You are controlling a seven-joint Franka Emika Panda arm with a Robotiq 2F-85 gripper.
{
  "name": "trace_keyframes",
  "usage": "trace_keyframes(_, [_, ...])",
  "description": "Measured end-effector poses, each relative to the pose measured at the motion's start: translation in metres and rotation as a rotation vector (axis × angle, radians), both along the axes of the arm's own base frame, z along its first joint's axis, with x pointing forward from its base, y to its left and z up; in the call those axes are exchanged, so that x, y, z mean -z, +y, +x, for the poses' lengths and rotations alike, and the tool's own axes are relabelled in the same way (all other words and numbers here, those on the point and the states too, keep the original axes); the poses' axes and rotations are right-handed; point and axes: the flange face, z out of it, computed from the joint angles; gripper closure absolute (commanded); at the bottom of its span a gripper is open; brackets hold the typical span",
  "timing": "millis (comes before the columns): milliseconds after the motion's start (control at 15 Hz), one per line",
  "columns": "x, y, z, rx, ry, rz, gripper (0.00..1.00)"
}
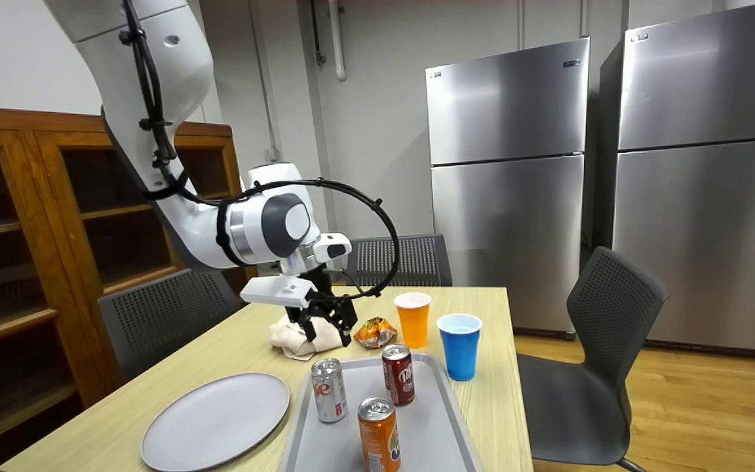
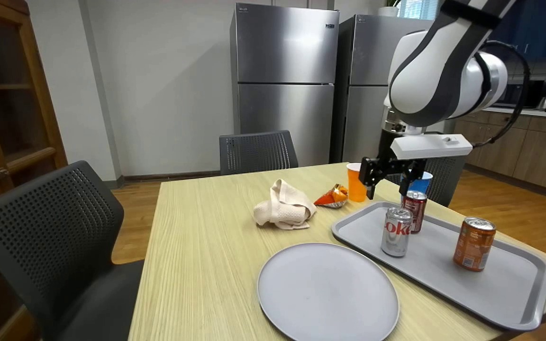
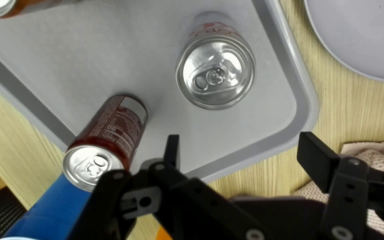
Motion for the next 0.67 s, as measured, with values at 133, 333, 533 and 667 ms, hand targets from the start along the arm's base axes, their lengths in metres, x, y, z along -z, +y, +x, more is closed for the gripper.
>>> trace_keyframes(133, [-0.007,0.005,0.001,-0.013,-0.02,0.001,0.0])
trace_keyframes(333, [-0.015,0.015,0.001,-0.032,-0.042,0.004,0.0])
trace_keyframes(533, [-0.021,0.026,0.001,-0.059,-0.061,0.002,0.0])
trace_keyframes(667, [-0.025,0.034,0.0,-0.079,-0.069,-0.005,0.0])
